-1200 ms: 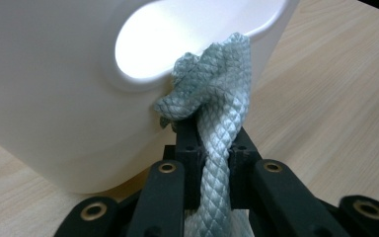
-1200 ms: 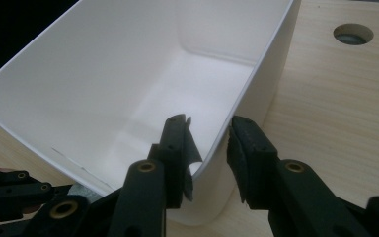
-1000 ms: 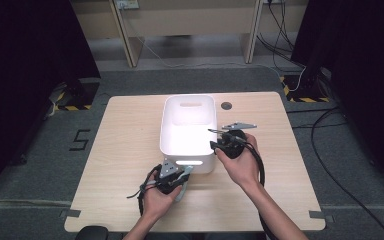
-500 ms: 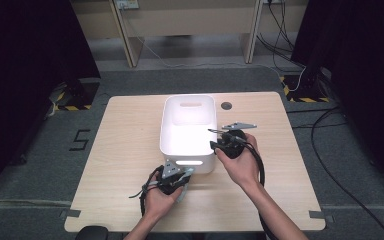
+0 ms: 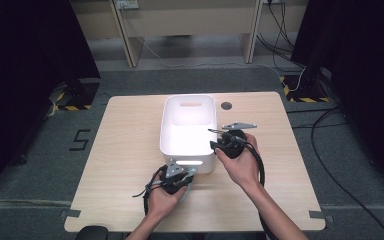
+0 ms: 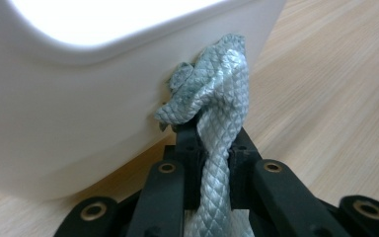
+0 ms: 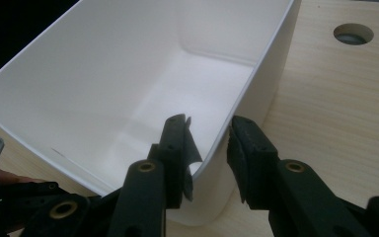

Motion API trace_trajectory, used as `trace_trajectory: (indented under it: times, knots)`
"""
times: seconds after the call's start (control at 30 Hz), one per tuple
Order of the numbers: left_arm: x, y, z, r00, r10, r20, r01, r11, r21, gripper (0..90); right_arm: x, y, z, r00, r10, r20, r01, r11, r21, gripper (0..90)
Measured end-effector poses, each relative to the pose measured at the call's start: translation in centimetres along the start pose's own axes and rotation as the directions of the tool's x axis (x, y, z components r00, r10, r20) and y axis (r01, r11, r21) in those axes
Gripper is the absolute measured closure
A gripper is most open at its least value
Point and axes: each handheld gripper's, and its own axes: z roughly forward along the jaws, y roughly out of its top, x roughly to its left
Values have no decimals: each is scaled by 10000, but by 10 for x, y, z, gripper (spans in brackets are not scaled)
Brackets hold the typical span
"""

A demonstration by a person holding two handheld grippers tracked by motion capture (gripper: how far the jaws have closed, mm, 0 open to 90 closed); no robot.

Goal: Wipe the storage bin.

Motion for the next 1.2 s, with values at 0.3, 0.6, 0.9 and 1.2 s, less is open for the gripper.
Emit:
trace_trajectory:
  times: [0.3, 0.6, 0.9, 1.2]
  knots:
    - [-3, 1, 2, 10000, -19, 17, 19, 9999, -101, 799, 0, 0, 0, 10000, -10, -4, 10, 10000, -12, 686]
    - [-5, 4, 0, 10000, -7, 61, 8, 9996, -276, 799, 0, 0, 0, 10000, -9, 2, 9, 10000, -23, 686]
    - [-7, 10, -5, 9999, -84, 132, 90, 9988, -472, 799, 0, 0, 0, 10000, 27, -6, -27, 10000, -12, 685]
    - [-8, 14, -8, 9997, -116, 200, 128, 9981, -601, 798, 0, 0, 0, 10000, 7, -6, -7, 10000, -27, 685]
